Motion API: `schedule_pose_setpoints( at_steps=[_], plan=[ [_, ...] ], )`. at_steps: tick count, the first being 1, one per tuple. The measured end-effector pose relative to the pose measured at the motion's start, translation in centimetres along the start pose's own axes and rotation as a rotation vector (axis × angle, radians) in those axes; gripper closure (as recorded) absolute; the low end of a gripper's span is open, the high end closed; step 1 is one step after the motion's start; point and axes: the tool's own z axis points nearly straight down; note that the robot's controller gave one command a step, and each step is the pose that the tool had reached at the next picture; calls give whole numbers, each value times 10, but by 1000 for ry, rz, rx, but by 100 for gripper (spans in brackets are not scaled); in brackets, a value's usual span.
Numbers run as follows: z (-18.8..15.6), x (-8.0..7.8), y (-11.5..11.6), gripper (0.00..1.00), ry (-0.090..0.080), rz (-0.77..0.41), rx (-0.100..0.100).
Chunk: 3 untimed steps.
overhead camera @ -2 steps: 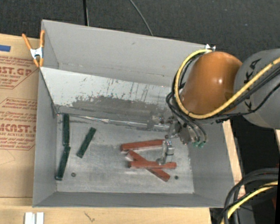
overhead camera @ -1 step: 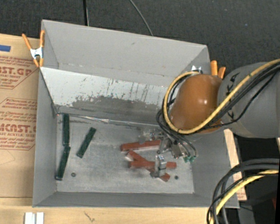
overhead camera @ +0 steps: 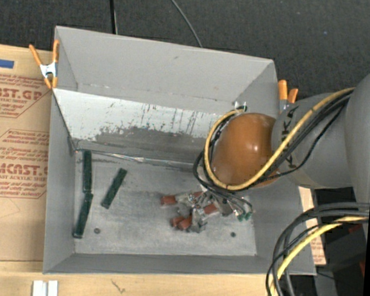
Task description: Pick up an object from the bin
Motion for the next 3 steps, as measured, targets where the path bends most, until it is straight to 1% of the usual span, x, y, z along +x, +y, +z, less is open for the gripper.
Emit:
schedule_pose_setpoints(
  at_steps=[1,2,3],
  plan=[
    [0,0,0,100,0,0,0],
    [-128,-17,-19,100,-6,-263,6],
    [-126,-17,-19,0,-3,-263,2]
  ],
)
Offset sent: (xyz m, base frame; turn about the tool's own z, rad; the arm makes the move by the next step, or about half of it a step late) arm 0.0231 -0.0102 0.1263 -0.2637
